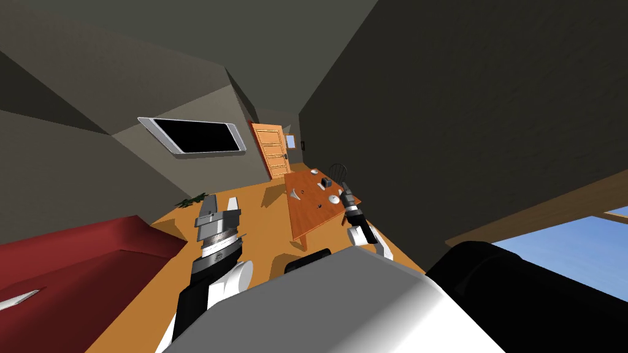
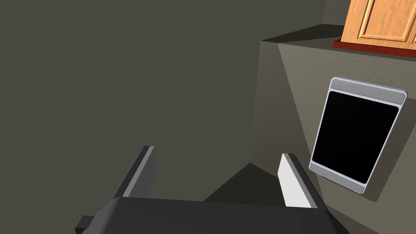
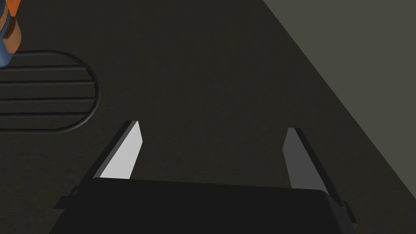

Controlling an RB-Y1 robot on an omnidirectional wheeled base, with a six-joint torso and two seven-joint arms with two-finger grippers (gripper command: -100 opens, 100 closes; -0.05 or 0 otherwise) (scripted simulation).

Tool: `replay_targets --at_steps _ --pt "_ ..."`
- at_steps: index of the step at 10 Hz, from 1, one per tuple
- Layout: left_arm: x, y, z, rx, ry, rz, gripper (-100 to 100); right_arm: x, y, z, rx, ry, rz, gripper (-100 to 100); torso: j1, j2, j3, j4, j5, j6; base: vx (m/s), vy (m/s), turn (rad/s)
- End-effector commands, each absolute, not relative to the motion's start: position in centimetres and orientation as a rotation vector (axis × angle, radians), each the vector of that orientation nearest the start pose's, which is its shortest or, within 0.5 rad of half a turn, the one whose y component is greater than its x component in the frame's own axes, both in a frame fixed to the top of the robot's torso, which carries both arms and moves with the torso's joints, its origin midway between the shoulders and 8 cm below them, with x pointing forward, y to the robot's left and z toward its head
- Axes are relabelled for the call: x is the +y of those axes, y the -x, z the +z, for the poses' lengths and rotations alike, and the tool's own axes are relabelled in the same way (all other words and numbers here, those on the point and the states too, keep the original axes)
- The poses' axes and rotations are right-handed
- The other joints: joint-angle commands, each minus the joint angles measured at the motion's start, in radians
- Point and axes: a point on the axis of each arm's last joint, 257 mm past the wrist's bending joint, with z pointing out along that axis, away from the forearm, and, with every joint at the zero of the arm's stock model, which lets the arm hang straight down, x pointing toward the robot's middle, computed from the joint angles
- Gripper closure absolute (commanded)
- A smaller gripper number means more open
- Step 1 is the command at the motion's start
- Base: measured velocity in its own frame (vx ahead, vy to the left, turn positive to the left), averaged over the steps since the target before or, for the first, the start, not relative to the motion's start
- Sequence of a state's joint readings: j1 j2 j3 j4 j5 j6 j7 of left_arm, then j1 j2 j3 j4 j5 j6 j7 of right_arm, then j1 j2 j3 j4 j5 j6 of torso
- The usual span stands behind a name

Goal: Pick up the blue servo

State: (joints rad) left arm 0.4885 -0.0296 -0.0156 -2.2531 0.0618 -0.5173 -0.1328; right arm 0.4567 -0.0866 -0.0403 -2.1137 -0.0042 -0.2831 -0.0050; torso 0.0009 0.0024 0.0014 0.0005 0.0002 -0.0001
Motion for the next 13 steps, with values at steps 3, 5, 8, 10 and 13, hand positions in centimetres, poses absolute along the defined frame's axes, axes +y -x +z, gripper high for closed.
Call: replay_targets --at_steps 3,5,8,10,13 --pt "28.4 -34.6 1.9 0.583 0.671 -1.235 0 -33.2 -41.9 -11.4 0.931 -0.981 1.146 -100 0.001 0.000 0.000 0.000 0.000 0.000 -0.038 0.030 0.049" --pt "28.4 -34.6 1.9 0.583 0.671 -1.235 0 -35.7 -43.2 -13.6 0.932 -1.075 1.131 -100 0.000 -0.001 0.000 0.000 0.000 0.000 -0.031 0.023 0.069" --pt "28.4 -34.6 1.9 0.583 0.671 -1.235 0 -38.4 -44.6 -16.6 0.924 -1.198 1.119 -100 0.000 0.000 0.000 0.000 0.000 0.000 -0.034 0.017 0.051" --pt "28.4 -34.6 1.9 0.583 0.671 -1.235 0 -39.7 -45.2 -18.2 0.914 -1.267 1.115 -100 0.000 -0.001 -0.001 0.000 0.000 0.000 -0.017 0.011 0.035" --pt "28.4 -34.6 1.9 0.583 0.671 -1.235 0 -41.1 -45.7 -20.7 0.906 -1.354 1.107 -100 -0.001 -0.002 -0.001 0.000 0.000 0.000 -0.016 0.007 0.048"
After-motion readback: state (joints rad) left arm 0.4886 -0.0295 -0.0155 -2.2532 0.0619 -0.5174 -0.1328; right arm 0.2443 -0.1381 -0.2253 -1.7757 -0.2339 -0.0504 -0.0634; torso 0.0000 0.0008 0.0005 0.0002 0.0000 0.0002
